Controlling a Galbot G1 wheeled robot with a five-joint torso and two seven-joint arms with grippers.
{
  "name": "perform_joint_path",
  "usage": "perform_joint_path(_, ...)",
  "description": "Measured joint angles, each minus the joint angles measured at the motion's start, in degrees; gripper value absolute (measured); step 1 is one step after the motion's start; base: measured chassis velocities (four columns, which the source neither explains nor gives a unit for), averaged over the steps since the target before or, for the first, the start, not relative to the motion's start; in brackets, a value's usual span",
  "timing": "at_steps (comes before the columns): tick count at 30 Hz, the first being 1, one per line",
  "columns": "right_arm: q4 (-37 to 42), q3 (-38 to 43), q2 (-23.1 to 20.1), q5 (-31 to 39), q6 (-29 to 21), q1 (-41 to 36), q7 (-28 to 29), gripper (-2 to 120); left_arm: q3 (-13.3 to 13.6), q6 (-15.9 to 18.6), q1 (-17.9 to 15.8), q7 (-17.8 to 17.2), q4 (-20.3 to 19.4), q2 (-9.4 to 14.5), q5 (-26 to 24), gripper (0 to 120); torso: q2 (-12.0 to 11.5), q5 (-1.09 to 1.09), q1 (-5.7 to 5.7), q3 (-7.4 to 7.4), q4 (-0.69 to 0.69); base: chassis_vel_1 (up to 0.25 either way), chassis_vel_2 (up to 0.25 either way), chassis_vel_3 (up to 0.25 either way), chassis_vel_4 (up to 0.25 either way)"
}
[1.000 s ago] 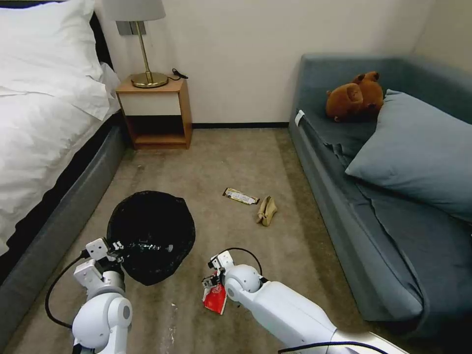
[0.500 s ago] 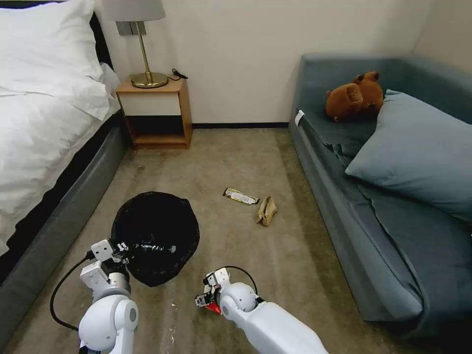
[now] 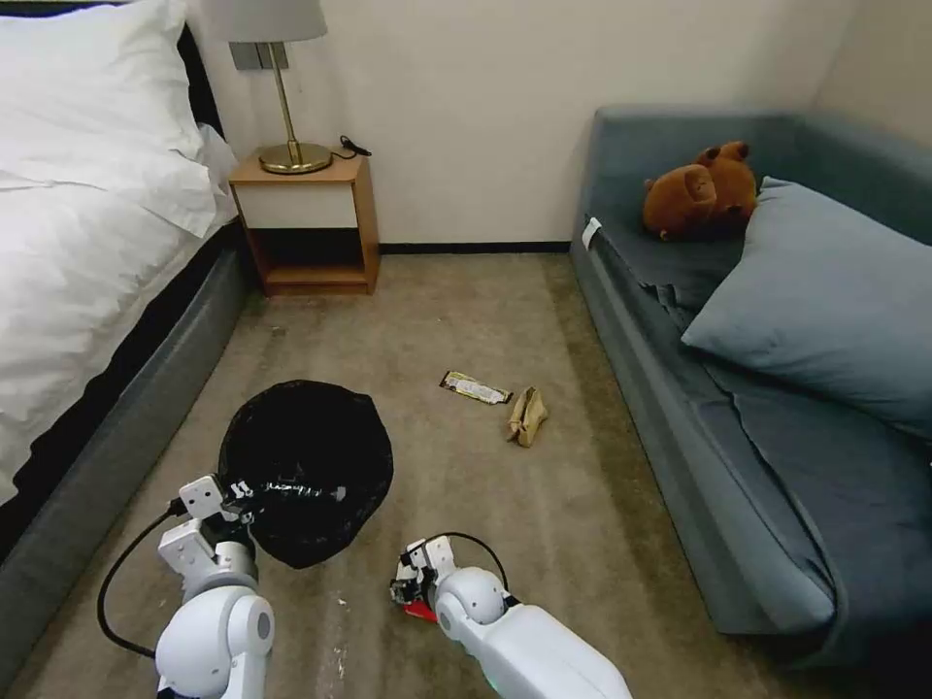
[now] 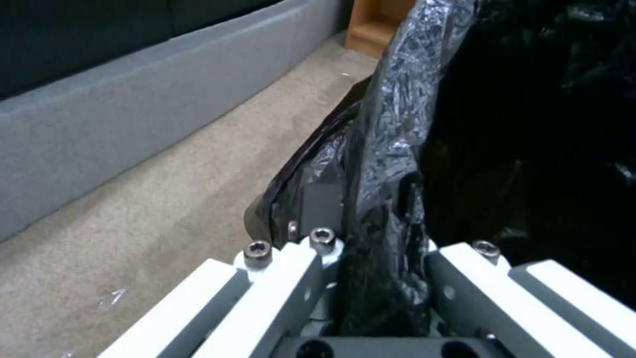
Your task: Pick up the trash bin, then pick up the garbage on the floor and place it into the trash bin.
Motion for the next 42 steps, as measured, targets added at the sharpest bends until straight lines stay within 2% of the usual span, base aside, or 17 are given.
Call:
perform_joint_path(2,-0.19,0.11,0.03,-0.29,0.35,0.04,-0.13,44,-0.03,-0.05,0.05,0.0,0.03,0.02,-0.04,1,0.0,0.0,0.0,0.0,0.0,0.0,0.0,0.0,0.0)
perform_joint_path(4,-0.31,0.32,-0.02,-0.58,0.82,0.17,-0.3,32,-0.22,-0.19,0.12,0.0,0.25,0.2,-0.21,1,0.0,0.0,0.0,0.0,0.01,0.0,0.0,0.0,0.0)
perform_joint_path(5,-0.31,0.32,-0.02,-0.58,0.82,0.17,-0.3,32,-0.22,-0.19,0.12,0.0,0.25,0.2,-0.21,1,0.0,0.0,0.0,0.0,0.01,0.0,0.0,0.0,0.0)
perform_joint_path(7,-0.34,0.34,-0.17,-0.84,1.69,0.16,-0.38,22,-0.34,-0.3,0.07,-0.01,0.52,0.37,-0.37,1,0.0,0.0,0.0,0.0,0.01,0.0,0.0,0.0,0.0)
perform_joint_path(8,-0.34,0.34,-0.17,-0.84,1.69,0.16,-0.38,22,-0.34,-0.3,0.07,-0.01,0.52,0.37,-0.37,1,0.0,0.0,0.0,0.0,0.01,0.0,0.0,0.0,0.0)
perform_joint_path(10,-0.3,0.5,-0.23,-1.04,2.14,-0.1,-0.66,11,-0.33,-0.45,-0.08,-0.01,0.82,0.4,-0.44,1,0.0,0.01,0.0,0.0,0.01,0.0,0.0,0.0,0.0)
perform_joint_path(11,-0.3,0.5,-0.23,-1.04,2.14,-0.1,-0.66,11,-0.33,-0.45,-0.08,-0.01,0.82,0.4,-0.44,1,0.0,0.01,0.0,0.0,0.01,0.0,0.0,0.0,0.0)
perform_joint_path(13,-0.28,0.71,-0.22,-1.27,2.75,-0.25,-0.96,0,-0.3,-0.46,-0.23,-0.02,1.12,0.59,-0.66,1,0.0,0.01,0.0,0.0,0.01,0.0,0.0,0.0,0.0)
perform_joint_path(28,0.82,4.44,-0.71,-2.79,6.0,0.31,-2.15,0,-0.38,0.09,-1.01,-0.7,1.9,1.58,-2.81,1,0.0,0.01,0.0,0.0,0.01,0.0,0.0,0.0,0.0)
perform_joint_path(31,4.81,8.04,-2.59,-2.09,8.29,0.91,-1.97,0,-0.92,0.28,-1.23,-0.88,2.45,2.45,-4.33,1,0.0,0.01,0.0,0.0,0.01,0.0,0.0,0.0,0.0)
perform_joint_path(37,11.11,13.15,-4.47,0.23,8.82,2.13,-0.09,0,-1.15,0.37,-1.24,-0.93,2.62,3.19,-6.88,1,0.0,0.01,0.0,0.0,0.01,0.0,0.0,0.0,0.0)
perform_joint_path(42,15.39,17.68,-5.1,0.03,12.82,3.04,0.92,0,-1.13,0.62,-1.33,-0.97,2.62,3.82,-7.35,1,0.0,0.01,0.0,0.01,0.01,0.0,0.0,0.0,0.0)
